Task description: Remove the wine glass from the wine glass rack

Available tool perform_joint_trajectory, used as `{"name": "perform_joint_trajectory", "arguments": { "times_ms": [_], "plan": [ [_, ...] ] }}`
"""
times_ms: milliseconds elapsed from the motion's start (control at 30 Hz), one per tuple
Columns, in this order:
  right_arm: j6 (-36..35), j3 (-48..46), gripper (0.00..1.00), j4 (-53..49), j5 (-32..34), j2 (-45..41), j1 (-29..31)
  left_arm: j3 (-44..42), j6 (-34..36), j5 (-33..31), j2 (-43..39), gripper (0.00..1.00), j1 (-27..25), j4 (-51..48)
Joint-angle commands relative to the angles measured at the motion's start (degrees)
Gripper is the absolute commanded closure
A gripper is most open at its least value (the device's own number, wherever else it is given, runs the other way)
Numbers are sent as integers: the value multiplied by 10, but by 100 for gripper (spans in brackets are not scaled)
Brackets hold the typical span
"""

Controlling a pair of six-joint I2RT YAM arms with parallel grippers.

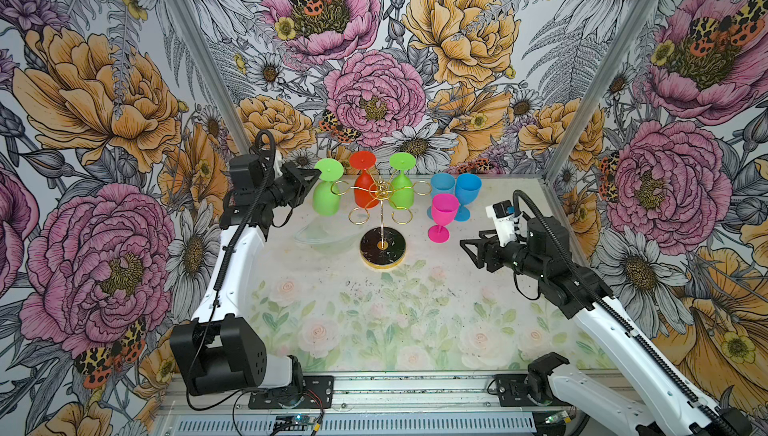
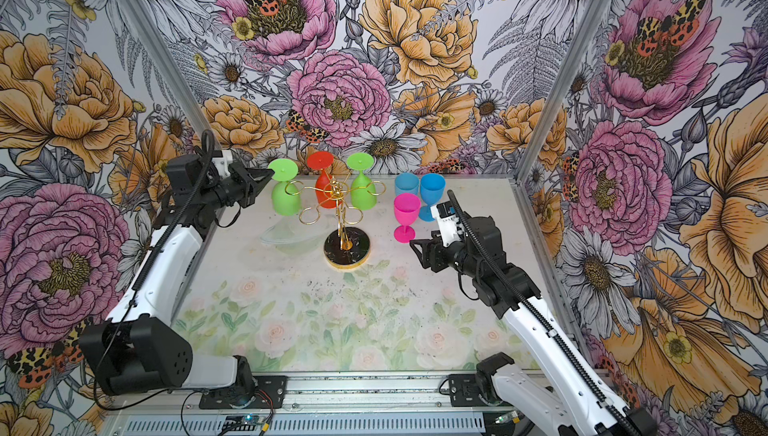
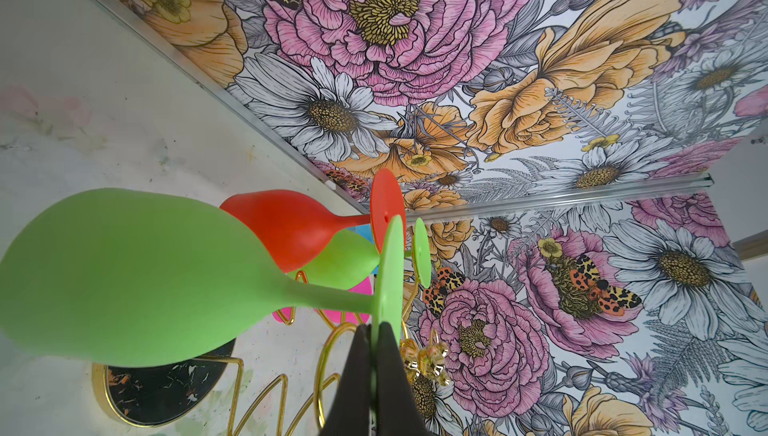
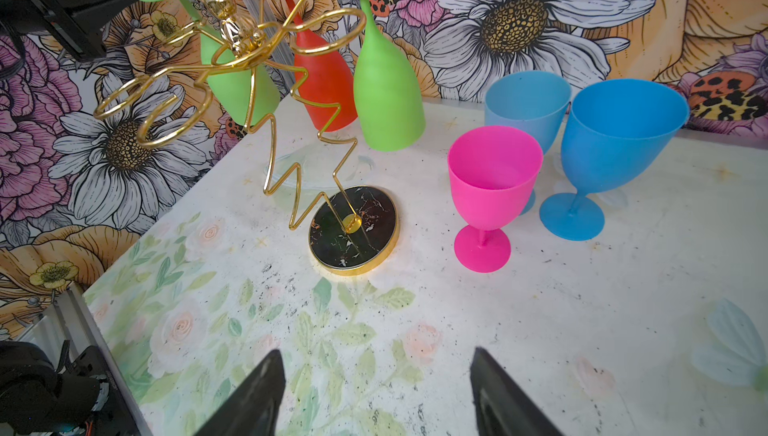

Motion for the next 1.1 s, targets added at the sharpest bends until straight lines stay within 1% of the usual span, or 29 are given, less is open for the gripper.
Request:
{"name": "perform_joint_trajectory", "arguments": {
  "times_ms": [0, 333, 433, 567, 867, 1067],
  "plan": [
    [0, -1, 29, 11, -10, -2, 5, -18, 6, -26, -32, 100, 12, 10],
    [-1, 4, 29, 11, -12, 7, 4, -68, 54, -81, -122, 100, 28, -50],
    [-1, 6, 29, 12, -12, 8, 5, -80, 72, -73, -145, 100, 28, -72],
    [5, 8, 28, 12, 12, 15, 4, -106, 84, -59, -185, 100, 27, -97],
    [22, 28, 27, 13, 43, 51, 4, -118, 154, -42, -275, 100, 25, -231],
    [39, 31, 27, 14, 50, 69, 5, -119, 186, -9, -310, 100, 6, -313]
  ]
}}
